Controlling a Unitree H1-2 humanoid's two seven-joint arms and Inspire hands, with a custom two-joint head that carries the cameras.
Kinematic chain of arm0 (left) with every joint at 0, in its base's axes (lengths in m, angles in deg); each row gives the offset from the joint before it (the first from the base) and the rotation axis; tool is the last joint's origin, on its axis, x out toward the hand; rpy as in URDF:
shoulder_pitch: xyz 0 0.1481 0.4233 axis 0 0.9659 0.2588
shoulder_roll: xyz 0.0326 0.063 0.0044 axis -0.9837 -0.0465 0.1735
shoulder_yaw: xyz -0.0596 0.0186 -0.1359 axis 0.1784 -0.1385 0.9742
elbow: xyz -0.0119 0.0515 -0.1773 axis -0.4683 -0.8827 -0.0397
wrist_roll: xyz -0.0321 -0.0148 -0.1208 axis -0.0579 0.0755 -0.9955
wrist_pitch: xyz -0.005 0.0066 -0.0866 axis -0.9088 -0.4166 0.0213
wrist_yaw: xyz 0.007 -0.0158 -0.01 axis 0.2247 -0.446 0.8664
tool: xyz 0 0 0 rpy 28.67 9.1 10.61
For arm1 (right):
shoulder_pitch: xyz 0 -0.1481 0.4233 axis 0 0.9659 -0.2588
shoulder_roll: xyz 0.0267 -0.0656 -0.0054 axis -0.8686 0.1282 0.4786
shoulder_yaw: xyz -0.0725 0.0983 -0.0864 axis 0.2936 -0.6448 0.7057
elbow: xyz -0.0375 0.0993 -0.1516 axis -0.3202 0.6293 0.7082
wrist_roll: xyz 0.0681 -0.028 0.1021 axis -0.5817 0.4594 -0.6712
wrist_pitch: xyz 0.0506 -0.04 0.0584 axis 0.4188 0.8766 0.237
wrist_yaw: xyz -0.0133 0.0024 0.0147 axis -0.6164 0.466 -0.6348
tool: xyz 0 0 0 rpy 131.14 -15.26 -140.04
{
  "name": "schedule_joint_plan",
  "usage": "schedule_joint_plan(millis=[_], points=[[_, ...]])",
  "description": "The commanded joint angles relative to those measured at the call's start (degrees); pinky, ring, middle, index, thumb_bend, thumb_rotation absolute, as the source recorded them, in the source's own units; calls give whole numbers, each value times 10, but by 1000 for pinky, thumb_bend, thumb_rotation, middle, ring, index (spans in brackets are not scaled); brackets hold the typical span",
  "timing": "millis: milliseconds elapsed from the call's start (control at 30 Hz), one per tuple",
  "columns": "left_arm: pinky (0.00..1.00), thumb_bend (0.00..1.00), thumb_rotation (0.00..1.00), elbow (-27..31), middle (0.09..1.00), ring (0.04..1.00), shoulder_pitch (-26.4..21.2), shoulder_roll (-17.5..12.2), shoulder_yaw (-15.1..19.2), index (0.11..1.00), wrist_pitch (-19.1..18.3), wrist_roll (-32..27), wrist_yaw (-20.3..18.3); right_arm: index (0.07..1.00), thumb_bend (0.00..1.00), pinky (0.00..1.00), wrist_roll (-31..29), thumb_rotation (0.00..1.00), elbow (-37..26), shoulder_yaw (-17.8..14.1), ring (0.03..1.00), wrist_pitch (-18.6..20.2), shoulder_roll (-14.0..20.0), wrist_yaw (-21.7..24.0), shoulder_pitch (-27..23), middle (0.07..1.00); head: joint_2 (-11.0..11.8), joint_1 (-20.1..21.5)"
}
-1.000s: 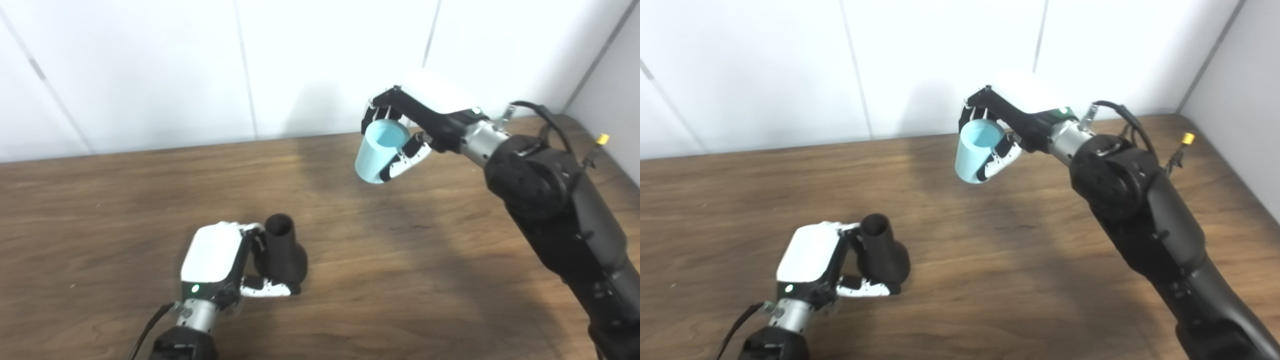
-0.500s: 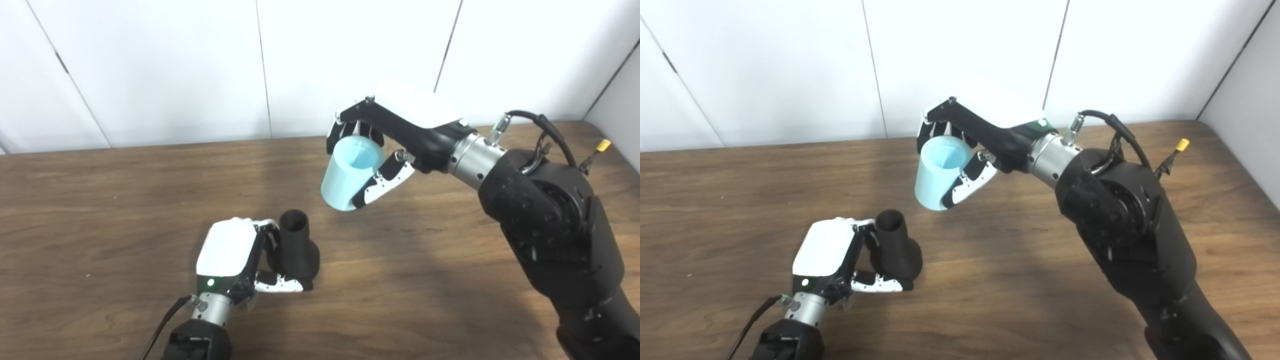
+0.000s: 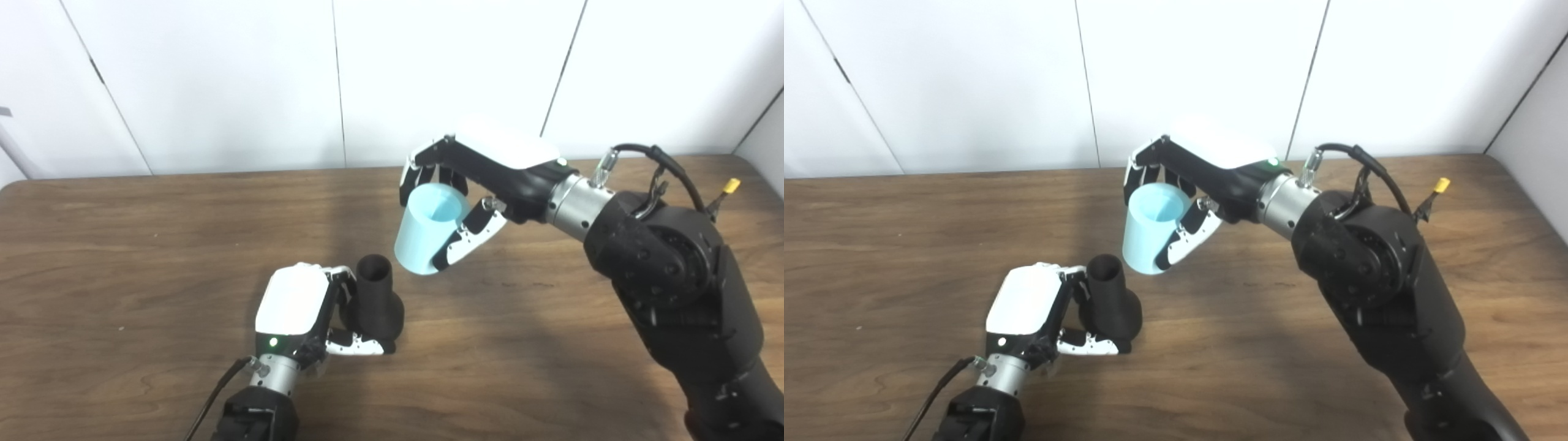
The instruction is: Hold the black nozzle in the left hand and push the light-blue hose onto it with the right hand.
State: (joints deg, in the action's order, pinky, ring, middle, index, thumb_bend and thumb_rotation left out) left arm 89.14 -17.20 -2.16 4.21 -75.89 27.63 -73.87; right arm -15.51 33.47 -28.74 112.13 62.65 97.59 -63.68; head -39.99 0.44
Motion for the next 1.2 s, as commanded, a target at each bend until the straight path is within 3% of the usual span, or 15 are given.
schedule_joint_plan(millis=[0, 433, 633, 700, 800, 867, 933, 967, 1167], points=[[717, 525, 0, -12, 487, 605, 13, 2, -16, 485, 3, -2, -24, 540, 513, 334, 4, 0, -1, -2, 376, -10, 0, -11, -16, 490, 0, -1], [703, 525, 0, -10, 485, 604, 13, 4, -17, 486, 1, 6, -25, 519, 517, 353, 11, 0, 28, 4, 389, -47, -19, -41, -22, 495, -4, -2], [708, 524, 0, -9, 491, 609, 11, 4, -18, 485, 0, 8, -29, 541, 514, 362, -1, 0, 22, -4, 384, -34, -19, -35, -33, 490, -4, -3], [705, 524, 0, -9, 494, 609, 11, 4, -18, 484, 0, 9, -27, 530, 516, 426, 0, 0, 20, -6, 394, -40, -17, -38, -37, 487, -4, -3], [706, 524, 0, -7, 500, 613, 11, 4, -18, 482, -2, 8, -33, 533, 516, 426, 12, 0, 19, -7, 390, -56, -12, -47, -43, 484, -5, -2], [705, 523, 0, -5, 504, 615, 12, 3, -19, 480, -3, 8, -36, 529, 518, 498, 17, 0, 18, -9, 393, -57, -15, -51, -45, 478, -6, -1], [705, 523, 0, -6, 505, 616, 13, 2, -18, 480, -1, 6, -33, 527, 517, 444, 17, 0, 16, -11, 388, -56, -18, -49, -46, 480, -7, -1], [704, 523, 0, -6, 502, 614, 13, 2, -18, 481, -1, 6, -34, 526, 518, 521, 14, 0, 15, -11, 397, -52, -20, -46, -47, 478, -7, -1], [707, 524, 0, -2, 490, 607, 14, 3, -18, 485, -2, 6, -34, 530, 517, 449, 4, 0, 15, -6, 405, -36, -23, -24, -45, 488, -9, 0]])
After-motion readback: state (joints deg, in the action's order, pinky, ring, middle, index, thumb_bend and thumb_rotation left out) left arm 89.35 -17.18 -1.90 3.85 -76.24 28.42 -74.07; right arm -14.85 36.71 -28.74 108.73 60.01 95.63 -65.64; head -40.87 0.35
